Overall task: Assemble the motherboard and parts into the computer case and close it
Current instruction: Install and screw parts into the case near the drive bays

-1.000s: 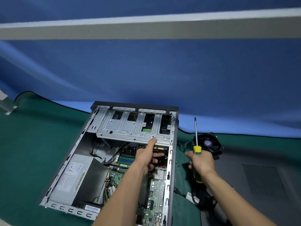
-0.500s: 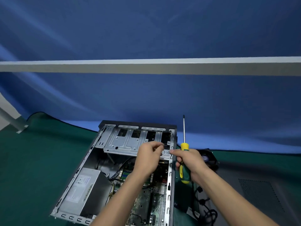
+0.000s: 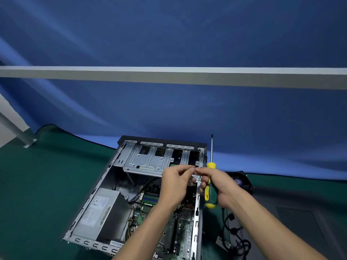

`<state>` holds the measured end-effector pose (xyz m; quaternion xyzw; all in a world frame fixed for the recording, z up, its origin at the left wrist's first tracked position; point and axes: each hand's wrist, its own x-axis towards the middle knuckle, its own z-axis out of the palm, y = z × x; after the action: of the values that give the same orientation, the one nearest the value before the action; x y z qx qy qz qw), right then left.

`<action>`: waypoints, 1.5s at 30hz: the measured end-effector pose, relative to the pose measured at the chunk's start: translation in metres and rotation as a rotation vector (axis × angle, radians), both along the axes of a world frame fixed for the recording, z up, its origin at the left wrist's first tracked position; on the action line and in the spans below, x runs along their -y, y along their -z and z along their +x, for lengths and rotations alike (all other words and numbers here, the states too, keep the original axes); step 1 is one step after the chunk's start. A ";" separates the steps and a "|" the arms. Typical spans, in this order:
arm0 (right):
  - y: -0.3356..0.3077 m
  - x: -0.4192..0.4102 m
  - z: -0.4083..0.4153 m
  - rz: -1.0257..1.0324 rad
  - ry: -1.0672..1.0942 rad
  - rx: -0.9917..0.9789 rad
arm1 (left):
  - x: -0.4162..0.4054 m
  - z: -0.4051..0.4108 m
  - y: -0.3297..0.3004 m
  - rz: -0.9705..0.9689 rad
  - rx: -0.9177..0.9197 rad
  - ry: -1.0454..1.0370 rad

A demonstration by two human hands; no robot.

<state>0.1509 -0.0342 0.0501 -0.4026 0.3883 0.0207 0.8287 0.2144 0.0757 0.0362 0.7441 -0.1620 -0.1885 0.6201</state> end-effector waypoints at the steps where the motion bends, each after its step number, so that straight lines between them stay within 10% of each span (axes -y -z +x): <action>1: -0.001 0.000 0.000 -0.019 -0.017 0.017 | 0.000 0.000 -0.001 -0.009 -0.014 -0.027; 11: 0.011 0.016 -0.016 -1.459 -0.663 -0.060 | -0.031 0.045 -0.019 -0.619 -0.752 -0.468; 45: -0.004 0.023 -0.013 -1.490 -0.665 -0.038 | -0.022 0.050 -0.011 -0.573 -0.775 -0.408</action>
<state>0.1374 -0.0575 0.0543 -0.9418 0.1742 0.0088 0.2872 0.2644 0.0975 0.0470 0.4365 0.1827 -0.2734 0.8375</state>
